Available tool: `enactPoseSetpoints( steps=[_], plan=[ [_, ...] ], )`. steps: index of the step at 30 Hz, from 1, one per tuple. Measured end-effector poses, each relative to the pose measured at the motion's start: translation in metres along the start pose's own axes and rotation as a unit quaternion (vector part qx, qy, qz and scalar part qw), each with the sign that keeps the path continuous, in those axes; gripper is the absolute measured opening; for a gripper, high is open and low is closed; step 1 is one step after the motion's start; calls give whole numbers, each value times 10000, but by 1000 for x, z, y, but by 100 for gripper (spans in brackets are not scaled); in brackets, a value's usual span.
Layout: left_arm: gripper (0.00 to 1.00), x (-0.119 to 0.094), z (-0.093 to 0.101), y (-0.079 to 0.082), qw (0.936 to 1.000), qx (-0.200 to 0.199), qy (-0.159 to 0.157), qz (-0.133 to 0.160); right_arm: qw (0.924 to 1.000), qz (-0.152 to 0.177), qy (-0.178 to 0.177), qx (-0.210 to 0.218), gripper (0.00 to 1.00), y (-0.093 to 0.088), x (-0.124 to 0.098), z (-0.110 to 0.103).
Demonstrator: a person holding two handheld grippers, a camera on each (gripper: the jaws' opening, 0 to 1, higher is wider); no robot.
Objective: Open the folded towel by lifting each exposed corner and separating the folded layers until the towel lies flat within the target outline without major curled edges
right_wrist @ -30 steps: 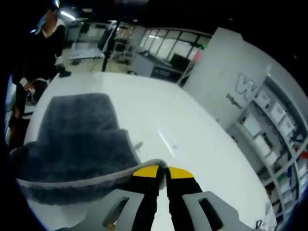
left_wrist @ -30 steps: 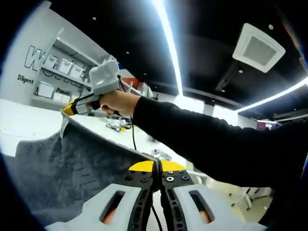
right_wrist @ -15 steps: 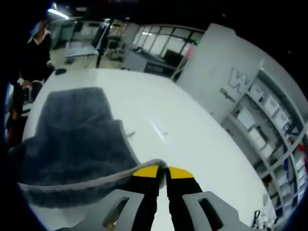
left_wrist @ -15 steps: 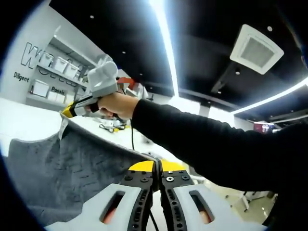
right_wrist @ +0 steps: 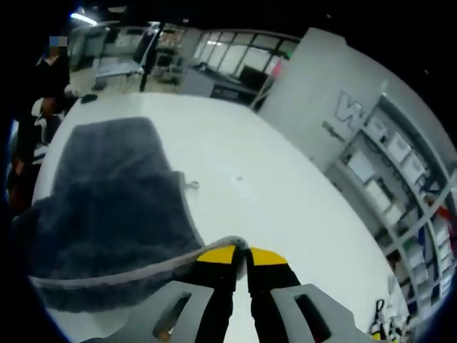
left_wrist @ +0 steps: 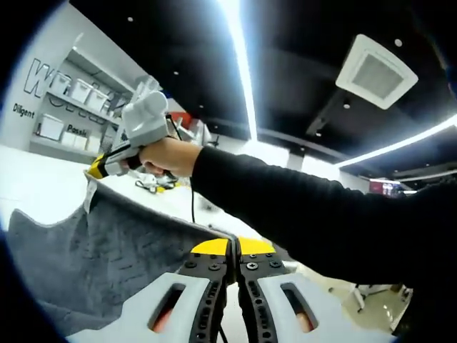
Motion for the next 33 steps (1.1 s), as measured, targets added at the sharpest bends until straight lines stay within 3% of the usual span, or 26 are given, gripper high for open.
enactPoseSetpoints(
  steps=[8, 13, 19, 33],
  plan=[
    [0, 13, 2, -1, 10000, -53, -75, -9, 9999, -44, -137, 36, 2, -8, -9, 6],
    [0, 24, -1, -2, 9999, -73, -111, -29, 9996, -62, -262, 104, 2, -23, -20, 23],
    [0, 39, -1, -1, 9998, -116, -144, -6, 9992, -142, -354, 147, 2, -36, -23, 28],
    [0, 63, 14, -24, 9994, -326, -60, 92, 9981, -231, -561, 107, 2, -59, -19, 42]
  ],
)
Point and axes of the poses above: the point that each gripper's makers call its tool centre point, and the gripper's own axes: x roughly forward along the fingers, z roughly to its right, y roughly out of its top, the point moved 2 cm from there along -x, roughly backward along the fingers, and after that the axes turned 3 degrees about z, right-handed, at the moved point
